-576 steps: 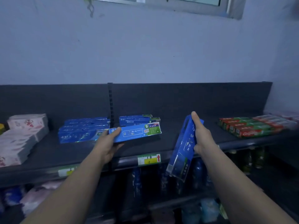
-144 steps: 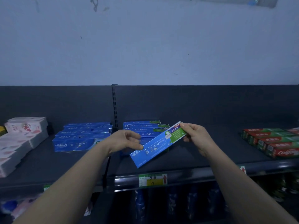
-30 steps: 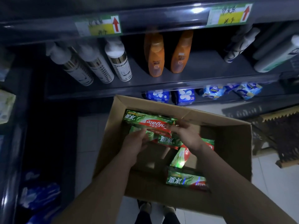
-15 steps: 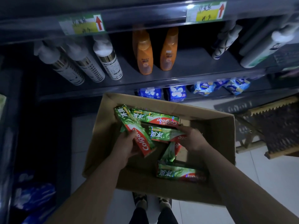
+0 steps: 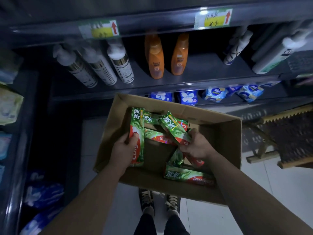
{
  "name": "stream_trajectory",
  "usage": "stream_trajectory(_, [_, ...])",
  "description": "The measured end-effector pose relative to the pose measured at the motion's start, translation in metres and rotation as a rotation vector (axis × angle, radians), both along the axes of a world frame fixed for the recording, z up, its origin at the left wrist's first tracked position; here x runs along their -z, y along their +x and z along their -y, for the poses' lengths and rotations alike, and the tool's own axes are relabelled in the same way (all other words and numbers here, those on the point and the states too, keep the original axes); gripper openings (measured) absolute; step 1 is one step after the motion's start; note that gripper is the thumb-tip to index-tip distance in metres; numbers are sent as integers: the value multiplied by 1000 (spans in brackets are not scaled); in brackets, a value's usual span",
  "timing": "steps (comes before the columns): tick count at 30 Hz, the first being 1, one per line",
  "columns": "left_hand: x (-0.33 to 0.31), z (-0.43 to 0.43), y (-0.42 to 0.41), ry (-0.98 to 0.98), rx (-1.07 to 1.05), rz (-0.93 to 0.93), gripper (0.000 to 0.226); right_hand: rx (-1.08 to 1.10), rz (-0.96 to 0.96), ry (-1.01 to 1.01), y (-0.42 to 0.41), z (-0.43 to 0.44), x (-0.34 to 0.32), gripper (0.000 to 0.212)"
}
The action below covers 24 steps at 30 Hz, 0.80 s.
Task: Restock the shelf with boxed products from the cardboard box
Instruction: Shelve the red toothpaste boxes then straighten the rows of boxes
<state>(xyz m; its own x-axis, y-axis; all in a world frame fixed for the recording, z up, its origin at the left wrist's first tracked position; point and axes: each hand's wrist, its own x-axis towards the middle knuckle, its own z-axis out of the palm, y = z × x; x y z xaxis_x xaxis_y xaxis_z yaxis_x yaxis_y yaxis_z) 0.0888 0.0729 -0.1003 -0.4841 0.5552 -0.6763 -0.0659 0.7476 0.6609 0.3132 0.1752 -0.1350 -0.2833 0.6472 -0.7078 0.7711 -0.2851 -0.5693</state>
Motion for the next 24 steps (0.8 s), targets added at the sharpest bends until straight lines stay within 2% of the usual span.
stream_trajectory(2, [-17, 4, -2, 14, 9, 7, 46, 32, -52, -17, 0, 0, -19, 50])
stream_trajectory(4, [-35, 7, -5, 14, 15, 34, 62, 51, -107, -46, -4, 1, -43, 61])
stream_trajectory(7, [-74, 11, -9, 38, 56, 10, 65, 30, -190, -60, -15, 1, -84, 100])
stream_trajectory(8, [-88, 12, -10, 43, 63, 3, 66, 24, -229, -58, -19, -1, -98, 102])
stream_trajectory(14, [-180, 23, -33, 159, 12, 9, 40, 9, -406, 16, -62, -5, -200, 48])
stream_trajectory(18, [-246, 43, -60, 223, -87, -69, 36, 8, -498, 113, -106, -5, -260, 62])
stream_trajectory(21, [-292, 67, -82, 297, -218, -91, 13, -85, -516, 237, -142, 4, -312, 44])
stream_trajectory(24, [-335, 96, -105, 369, -341, -123, 17, -131, -602, 244, -184, 17, -356, 47])
